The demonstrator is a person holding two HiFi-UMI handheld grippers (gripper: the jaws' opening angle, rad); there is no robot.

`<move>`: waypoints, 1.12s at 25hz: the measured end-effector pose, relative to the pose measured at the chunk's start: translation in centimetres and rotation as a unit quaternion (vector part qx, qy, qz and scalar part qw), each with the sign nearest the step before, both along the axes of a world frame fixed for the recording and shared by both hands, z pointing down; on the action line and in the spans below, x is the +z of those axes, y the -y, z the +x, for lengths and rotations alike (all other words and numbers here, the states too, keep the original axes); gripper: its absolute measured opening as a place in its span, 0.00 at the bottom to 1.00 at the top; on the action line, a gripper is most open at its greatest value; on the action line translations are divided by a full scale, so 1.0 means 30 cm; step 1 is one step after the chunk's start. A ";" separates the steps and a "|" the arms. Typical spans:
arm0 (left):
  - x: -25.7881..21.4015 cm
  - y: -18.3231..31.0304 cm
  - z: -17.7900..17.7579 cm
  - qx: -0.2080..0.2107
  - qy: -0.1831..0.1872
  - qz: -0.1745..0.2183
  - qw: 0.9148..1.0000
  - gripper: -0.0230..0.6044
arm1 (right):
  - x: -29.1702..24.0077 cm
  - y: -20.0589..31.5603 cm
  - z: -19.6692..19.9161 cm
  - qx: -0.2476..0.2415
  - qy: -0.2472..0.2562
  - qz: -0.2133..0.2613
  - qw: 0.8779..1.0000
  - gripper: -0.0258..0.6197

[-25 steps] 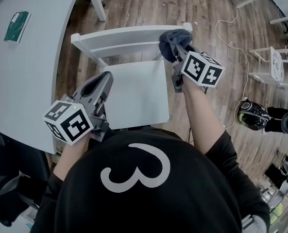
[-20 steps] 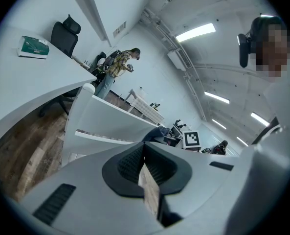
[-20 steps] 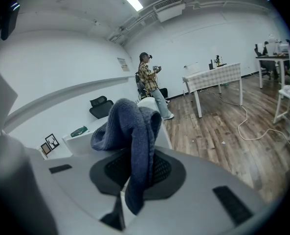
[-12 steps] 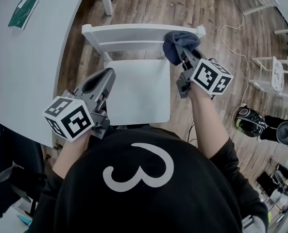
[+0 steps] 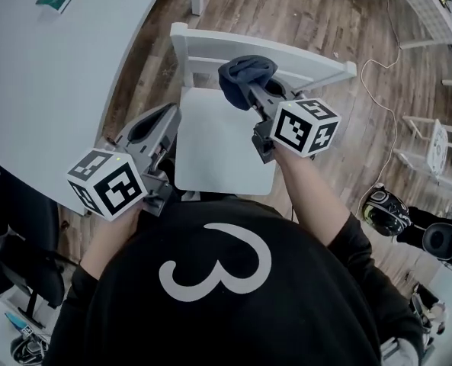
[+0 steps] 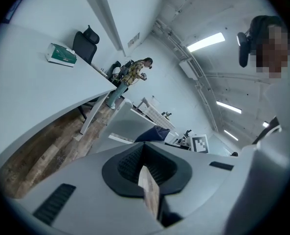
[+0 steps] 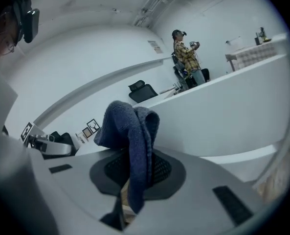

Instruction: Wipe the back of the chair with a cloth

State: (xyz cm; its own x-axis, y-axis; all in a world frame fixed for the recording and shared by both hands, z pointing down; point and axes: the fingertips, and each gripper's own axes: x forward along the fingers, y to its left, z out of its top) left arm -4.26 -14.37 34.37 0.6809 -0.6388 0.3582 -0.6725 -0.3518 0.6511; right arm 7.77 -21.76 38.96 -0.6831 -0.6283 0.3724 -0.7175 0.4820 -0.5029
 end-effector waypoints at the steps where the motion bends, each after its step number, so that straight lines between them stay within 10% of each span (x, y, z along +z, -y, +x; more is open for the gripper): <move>1: 0.002 -0.001 -0.021 -0.006 0.001 -0.001 1.000 0.06 | 0.007 -0.001 -0.043 -0.010 0.000 0.000 1.000 0.12; 10: 0.055 -0.031 -0.175 -0.058 0.003 -0.018 0.998 0.06 | 0.103 0.041 -0.265 -0.041 -0.019 -0.005 0.999 0.12; 28: 0.077 -0.048 -0.246 -0.076 0.000 -0.033 0.997 0.06 | 0.160 0.119 -0.305 0.039 -0.080 0.021 0.996 0.12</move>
State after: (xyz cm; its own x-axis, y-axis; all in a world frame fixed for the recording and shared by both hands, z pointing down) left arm -11.65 -12.93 36.67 0.5784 -0.7093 0.4029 -0.7142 -0.2017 0.6703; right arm -1.37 -25.33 43.76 -0.5659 -0.6938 0.4453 -0.8227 0.4398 -0.3602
